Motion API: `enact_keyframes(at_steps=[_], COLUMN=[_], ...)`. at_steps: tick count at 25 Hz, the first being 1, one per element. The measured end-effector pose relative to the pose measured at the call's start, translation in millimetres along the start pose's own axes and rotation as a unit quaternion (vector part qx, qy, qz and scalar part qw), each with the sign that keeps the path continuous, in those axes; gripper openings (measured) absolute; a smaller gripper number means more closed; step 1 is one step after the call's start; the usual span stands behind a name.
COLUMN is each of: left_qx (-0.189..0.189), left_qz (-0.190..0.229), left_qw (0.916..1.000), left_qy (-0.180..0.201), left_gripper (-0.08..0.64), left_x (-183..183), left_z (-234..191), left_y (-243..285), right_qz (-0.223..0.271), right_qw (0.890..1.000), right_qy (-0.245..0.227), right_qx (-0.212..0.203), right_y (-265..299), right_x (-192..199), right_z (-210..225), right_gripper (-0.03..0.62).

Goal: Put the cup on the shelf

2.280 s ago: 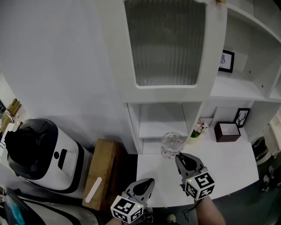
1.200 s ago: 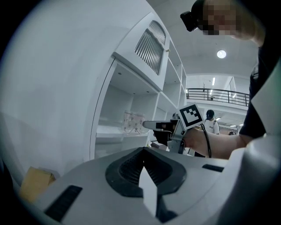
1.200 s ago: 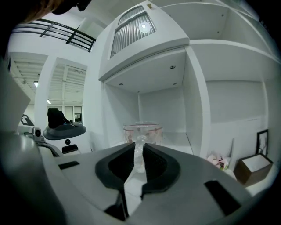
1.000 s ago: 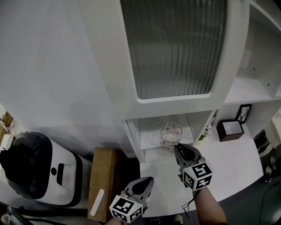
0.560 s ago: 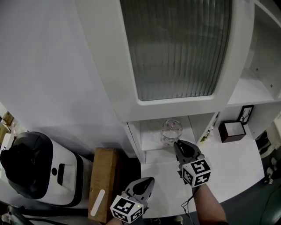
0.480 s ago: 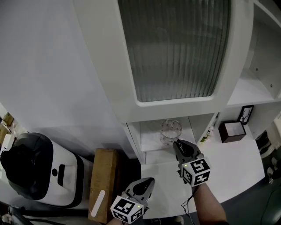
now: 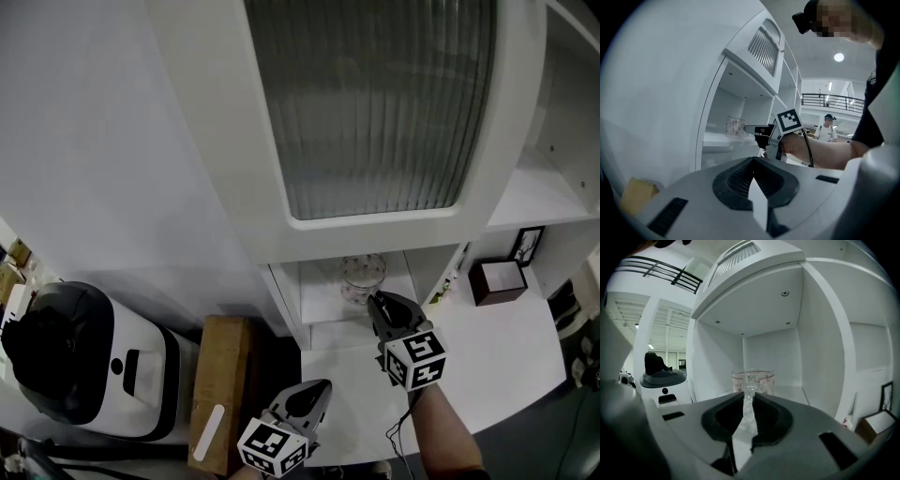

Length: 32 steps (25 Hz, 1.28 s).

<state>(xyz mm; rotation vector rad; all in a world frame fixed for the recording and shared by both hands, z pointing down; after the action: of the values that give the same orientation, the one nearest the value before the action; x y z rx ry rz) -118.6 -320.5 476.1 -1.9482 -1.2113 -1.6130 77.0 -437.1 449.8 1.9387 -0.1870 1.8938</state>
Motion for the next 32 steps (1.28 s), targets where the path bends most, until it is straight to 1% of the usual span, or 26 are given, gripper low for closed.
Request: enact_keyframes(at_steps=[4, 6, 12, 13, 15, 16, 17, 32], left_qx=[-0.003, -0.005, -0.008, -0.008, -0.009, -0.010, -0.011, -0.034], left_qz=[0.002, 0.002, 0.006, 0.007, 0.009, 0.010, 0.012, 0.029], left_qw=[1.0000, 1.0000, 0.9999, 0.9999, 0.9999, 0.9999, 0.9999, 0.9989], left_qy=[-0.001, -0.002, -0.001, -0.001, 0.000, 0.001, 0.001, 0.013], left_gripper=[0.005, 0.005, 0.005, 0.005, 0.005, 0.005, 0.005, 0.005], left_x=[1.0, 1.3, 2.0, 2.7, 3.9, 4.4, 4.8, 13.4], left_z=[3.7, 6.5, 23.2, 26.9, 34.8, 38.9, 43.3, 121.6], left_y=[0.0, -0.6, 0.3, 0.2, -0.7, -1.4, -2.1, -16.0], right_qz=[-0.006, -0.008, -0.006, -0.006, -0.005, -0.005, -0.005, 0.008], right_qw=[1.000, 1.000, 1.000, 1.000, 1.000, 1.000, 1.000, 0.997], right_qy=[-0.015, -0.019, -0.013, -0.011, -0.006, -0.005, -0.003, 0.011], right_qx=[-0.004, -0.004, -0.004, -0.005, -0.008, -0.010, -0.013, -0.075], right_y=[-1.4, -4.9, -27.3, -32.5, -43.9, -49.8, -55.6, -152.5], right_x=[1.5, 3.4, 6.5, 7.0, 7.9, 8.1, 8.4, 10.4], right_z=[-1.6, -1.9, 2.8, 2.7, 2.0, 1.4, 0.7, -19.4], right_gripper=[0.048, 0.099, 0.101, 0.098, 0.057, 0.021, 0.014, 0.003])
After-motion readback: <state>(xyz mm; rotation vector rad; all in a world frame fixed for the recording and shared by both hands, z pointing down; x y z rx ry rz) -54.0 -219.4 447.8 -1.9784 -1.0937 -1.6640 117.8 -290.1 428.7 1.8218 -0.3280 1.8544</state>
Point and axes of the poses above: the fingertips, and each gripper's own axes: y forward along the fingers, z to its right, x out of its underside, the point moved 7 cm from there along -y, backward along the fingers, and after that the axes turned 2 degrees about -y, right-handed, at the moved point
